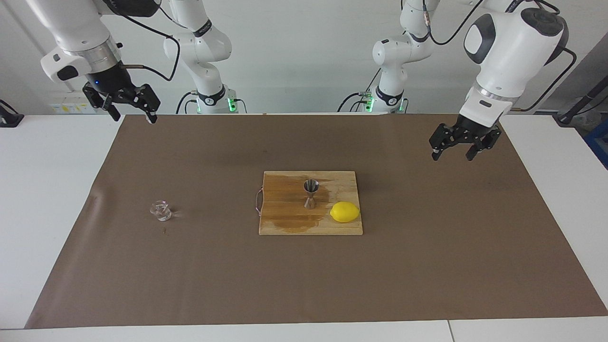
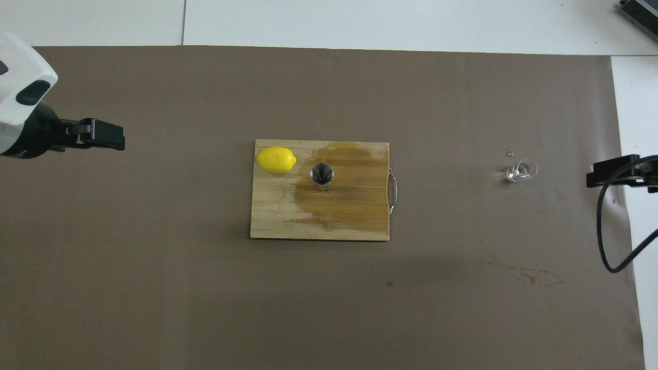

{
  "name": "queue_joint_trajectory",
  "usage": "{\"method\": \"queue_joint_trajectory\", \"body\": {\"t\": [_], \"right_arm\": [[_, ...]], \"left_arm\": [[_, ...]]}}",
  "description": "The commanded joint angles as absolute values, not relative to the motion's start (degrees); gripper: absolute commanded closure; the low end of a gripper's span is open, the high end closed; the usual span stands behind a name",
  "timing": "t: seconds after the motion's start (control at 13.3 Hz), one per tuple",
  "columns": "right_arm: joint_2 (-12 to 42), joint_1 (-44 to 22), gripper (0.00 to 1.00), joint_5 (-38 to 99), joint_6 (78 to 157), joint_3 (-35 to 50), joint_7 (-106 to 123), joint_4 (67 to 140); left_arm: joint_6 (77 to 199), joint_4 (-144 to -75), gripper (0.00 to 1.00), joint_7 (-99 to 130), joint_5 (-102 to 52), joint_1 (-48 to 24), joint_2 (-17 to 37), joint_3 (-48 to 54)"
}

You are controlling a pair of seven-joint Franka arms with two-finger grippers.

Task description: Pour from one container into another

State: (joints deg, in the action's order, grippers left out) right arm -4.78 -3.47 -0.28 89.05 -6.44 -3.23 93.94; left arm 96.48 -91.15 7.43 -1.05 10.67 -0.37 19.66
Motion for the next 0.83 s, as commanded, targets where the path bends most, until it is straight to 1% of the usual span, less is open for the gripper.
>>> {"method": "queue_joint_trajectory", "body": {"t": [0.0, 0.53, 0.6, 0.75], "right_arm": [[-6.1, -3.5, 0.00, 0.8, 89.8, -6.5, -3.8, 95.4], [-6.1, -3.5, 0.00, 0.8, 89.8, -6.5, -3.8, 95.4], [-6.1, -3.5, 0.00, 0.8, 89.8, -6.5, -3.8, 95.4], [-6.1, -3.5, 0.00, 0.8, 89.8, -6.5, -3.8, 95.4]], "left_arm": [[93.6, -92.1, 0.00, 11.5, 0.2, 9.0, -2.6, 20.0], [93.8, -93.2, 0.00, 9.8, 0.2, 8.3, -3.2, 20.0], [93.7, -93.3, 0.00, 9.9, 0.2, 5.3, -3.3, 18.4], [93.4, -92.9, 0.00, 9.0, 0.3, -1.5, -2.6, 9.6]]}}
